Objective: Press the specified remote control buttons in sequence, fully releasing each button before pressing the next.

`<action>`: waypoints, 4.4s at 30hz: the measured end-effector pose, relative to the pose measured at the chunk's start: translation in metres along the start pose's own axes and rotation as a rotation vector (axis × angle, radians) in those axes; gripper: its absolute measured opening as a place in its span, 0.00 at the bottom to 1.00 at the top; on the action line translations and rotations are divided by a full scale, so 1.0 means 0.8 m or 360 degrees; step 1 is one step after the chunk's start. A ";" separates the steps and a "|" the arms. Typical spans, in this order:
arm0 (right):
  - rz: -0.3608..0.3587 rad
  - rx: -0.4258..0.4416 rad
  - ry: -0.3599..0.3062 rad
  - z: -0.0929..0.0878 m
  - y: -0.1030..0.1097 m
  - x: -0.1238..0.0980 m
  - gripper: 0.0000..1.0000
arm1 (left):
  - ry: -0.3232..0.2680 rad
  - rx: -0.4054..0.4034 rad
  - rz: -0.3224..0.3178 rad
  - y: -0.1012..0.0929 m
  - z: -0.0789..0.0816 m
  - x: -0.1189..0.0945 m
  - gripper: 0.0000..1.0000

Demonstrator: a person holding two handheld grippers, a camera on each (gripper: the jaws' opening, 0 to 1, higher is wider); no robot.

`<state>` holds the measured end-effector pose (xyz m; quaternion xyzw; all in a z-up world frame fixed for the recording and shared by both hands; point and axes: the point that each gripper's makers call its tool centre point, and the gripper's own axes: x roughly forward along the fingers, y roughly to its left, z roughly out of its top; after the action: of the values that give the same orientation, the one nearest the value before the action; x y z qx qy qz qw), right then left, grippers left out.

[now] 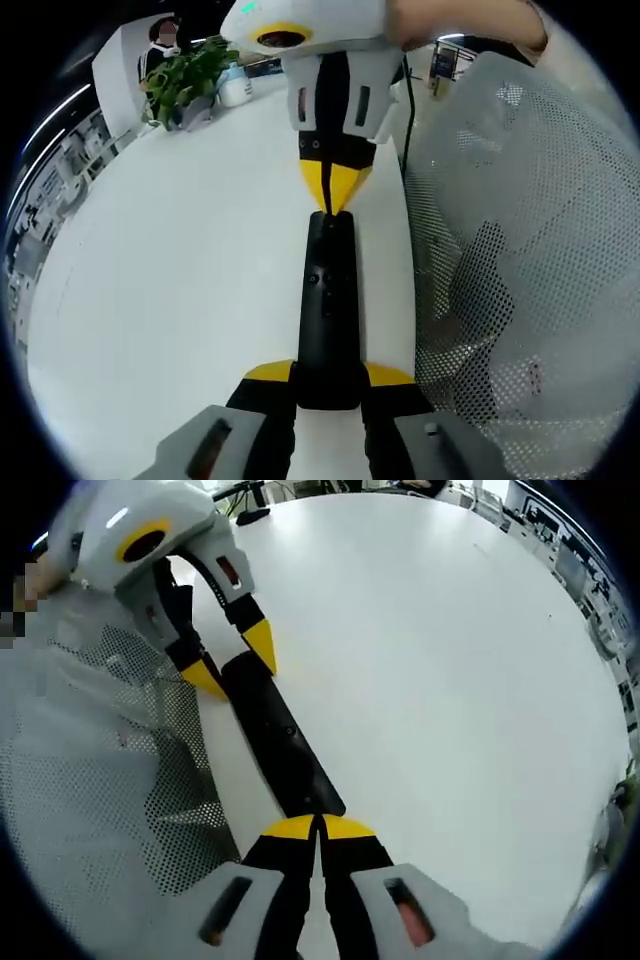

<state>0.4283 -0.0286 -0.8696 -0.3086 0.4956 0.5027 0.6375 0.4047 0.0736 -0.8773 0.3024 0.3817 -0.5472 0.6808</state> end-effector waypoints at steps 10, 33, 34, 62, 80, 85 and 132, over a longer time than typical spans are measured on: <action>0.0008 -0.0067 -0.0019 0.014 0.006 -0.001 0.00 | 0.0005 0.0001 0.0001 0.000 0.000 0.000 0.24; -0.0051 -0.0378 0.0283 0.017 0.005 0.009 0.00 | -0.0004 -0.0019 -0.0005 0.000 0.001 0.000 0.24; -0.0049 -0.0360 0.0288 0.016 0.005 0.009 0.00 | -0.0006 -0.0020 -0.0005 0.000 0.001 0.000 0.24; -0.0051 -0.0210 -0.0155 0.025 0.009 0.000 0.00 | -0.0012 -0.0022 -0.0001 0.000 0.000 -0.001 0.24; 0.0005 -0.0342 0.0089 0.020 0.007 0.009 0.00 | -0.0013 -0.0024 -0.0003 0.000 0.001 0.000 0.25; 0.0026 -0.0269 0.0055 0.018 0.007 0.008 0.00 | -0.0014 -0.0025 -0.0003 0.000 0.001 0.000 0.25; -0.0007 -0.0343 0.0041 0.030 0.016 0.012 0.00 | -0.0016 -0.0030 -0.0005 0.001 0.000 -0.001 0.25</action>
<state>0.4240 -0.0005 -0.8698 -0.3830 0.4461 0.5477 0.5953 0.4052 0.0738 -0.8769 0.2928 0.3839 -0.5461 0.6846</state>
